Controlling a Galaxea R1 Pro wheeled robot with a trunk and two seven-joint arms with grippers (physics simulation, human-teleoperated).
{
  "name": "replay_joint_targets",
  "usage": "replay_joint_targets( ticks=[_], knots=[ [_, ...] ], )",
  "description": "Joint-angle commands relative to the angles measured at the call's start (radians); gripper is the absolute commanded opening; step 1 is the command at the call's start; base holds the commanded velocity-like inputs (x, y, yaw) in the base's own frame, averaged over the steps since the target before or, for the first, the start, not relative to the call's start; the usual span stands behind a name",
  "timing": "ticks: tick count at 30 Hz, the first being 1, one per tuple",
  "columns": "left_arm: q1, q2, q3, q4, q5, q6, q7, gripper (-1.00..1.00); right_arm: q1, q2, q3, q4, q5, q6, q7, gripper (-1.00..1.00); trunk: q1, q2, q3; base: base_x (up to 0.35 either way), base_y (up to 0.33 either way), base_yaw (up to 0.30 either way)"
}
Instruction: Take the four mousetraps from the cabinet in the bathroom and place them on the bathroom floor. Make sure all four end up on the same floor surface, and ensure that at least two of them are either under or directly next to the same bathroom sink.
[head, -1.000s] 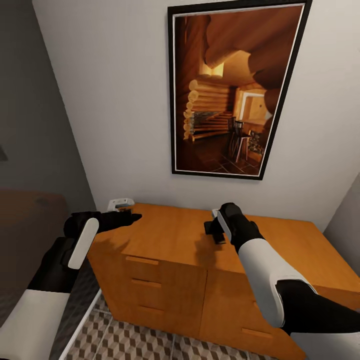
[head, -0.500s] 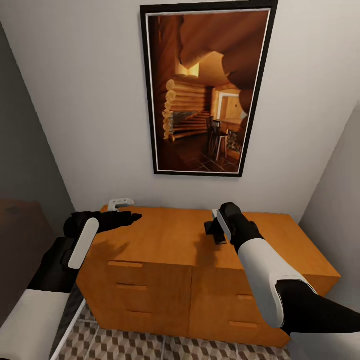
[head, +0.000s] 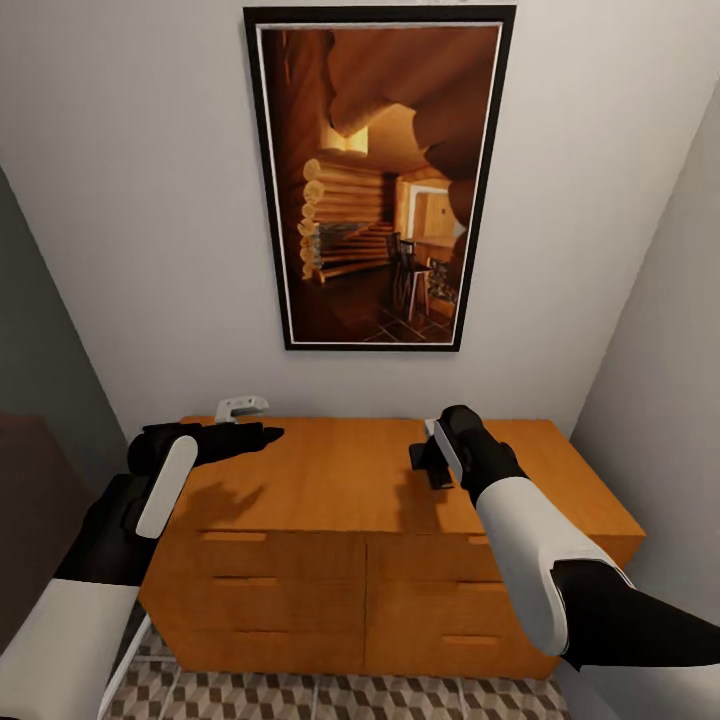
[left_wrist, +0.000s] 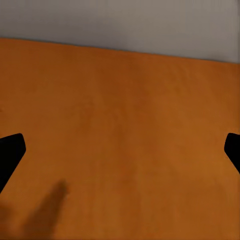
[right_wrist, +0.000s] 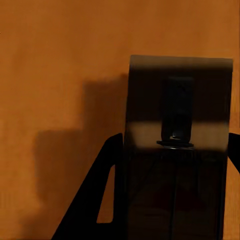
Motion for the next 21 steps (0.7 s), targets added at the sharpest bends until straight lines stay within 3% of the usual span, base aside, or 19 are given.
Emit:
replay_joint_targets(
  ticks=[1,21],
  knots=[
    [-0.001,0.001,-0.002,0.0,0.01,0.003,0.009,1.0,-0.001,0.002,-0.006,-0.001,0.008,0.004,0.003,-1.0,0.0,-0.001,-0.001,0.074,0.227,-0.006],
    [-0.001,0.001,-0.002,0.014,0.008,0.003,0.007,1.0,-0.001,0.003,-0.009,-0.101,0.008,0.052,0.001,-1.0,0.0,-0.001,-0.001,0.102,0.303,-0.001]
  ],
)
